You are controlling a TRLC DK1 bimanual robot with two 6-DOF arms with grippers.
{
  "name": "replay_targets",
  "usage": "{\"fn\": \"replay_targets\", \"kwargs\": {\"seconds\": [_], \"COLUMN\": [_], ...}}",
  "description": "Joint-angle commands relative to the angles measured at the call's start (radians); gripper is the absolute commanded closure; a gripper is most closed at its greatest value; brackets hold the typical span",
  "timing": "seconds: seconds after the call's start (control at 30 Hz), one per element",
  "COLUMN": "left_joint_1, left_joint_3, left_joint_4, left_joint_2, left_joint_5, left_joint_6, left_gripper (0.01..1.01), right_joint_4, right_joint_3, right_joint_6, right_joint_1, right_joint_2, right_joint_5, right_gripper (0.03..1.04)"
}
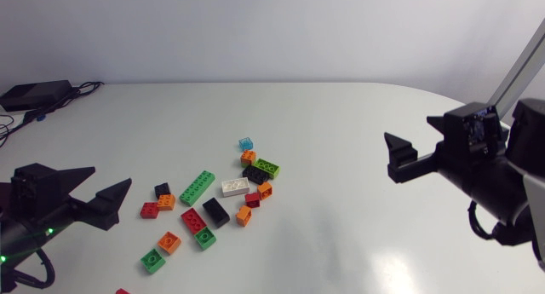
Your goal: Disassemble duplo
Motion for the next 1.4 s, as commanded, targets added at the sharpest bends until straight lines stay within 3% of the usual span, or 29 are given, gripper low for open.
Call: {"fn": "replay_targets", "kwargs": {"seconds": [0.0,0.17,0.3,0.47,0.57,0.63,0.67,0.77,0.97,1.13,1.37], "left_joint_1": [-0.1,-0.313,-0.33,-0.349,-0.353,-0.353,-0.352,-0.353,-0.355,-0.353,-0.349], "left_joint_3": [-0.05,-0.139,-0.164,-0.168,-0.17,-0.171,-0.171,-0.173,-0.168,-0.167,-0.162], "left_joint_4": [0.007,-0.044,-0.088,-0.096,-0.097,-0.102,-0.109,-0.142,-0.166,-0.179,-0.191], "left_joint_2": [-0.155,-0.364,-0.511,-0.535,-0.537,-0.548,-0.56,-0.614,-0.641,-0.653,-0.675], "left_joint_5": [-0.118,-0.378,-0.409,-0.409,-0.409,-0.409,-0.409,-0.409,-0.409,-0.409,-0.409], "left_joint_6": [0.025,0.039,0.034,0.033,0.033,0.034,0.034,0.034,0.038,0.038,0.033], "left_gripper": [0.044,0.044,0.044,0.044,0.044,0.044,0.044,0.044,0.044,0.044,0.044], "right_joint_4": [-0.008,0.087,0.156,0.158,0.124,0.069,0.069,0.052,0.038,0.03,-0.188], "right_joint_3": [-0.091,-0.228,-0.312,-0.283,-0.165,-0.07,-0.028,0.127,0.457,0.711,1.023], "right_joint_6": [0.129,0.161,0.143,0.138,0.058,-0.002,-0.003,-0.04,-0.109,-0.166,-0.261], "right_joint_1": [-0.008,-0.01,-0.01,0.006,0.043,0.052,0.058,0.19,0.288,0.343,0.357], "right_joint_2": [-0.026,-0.077,-0.198,-0.177,-0.068,0.009,0.054,0.258,0.755,1.063,1.338], "right_joint_5": [0.045,0.14,0.143,0.141,0.055,-0.147,-0.19,-0.186,-0.184,-0.181,-0.221], "right_gripper": [0.07,0.07,0.07,0.07,0.07,0.07,0.07,0.07,0.07,0.07,0.07]}}
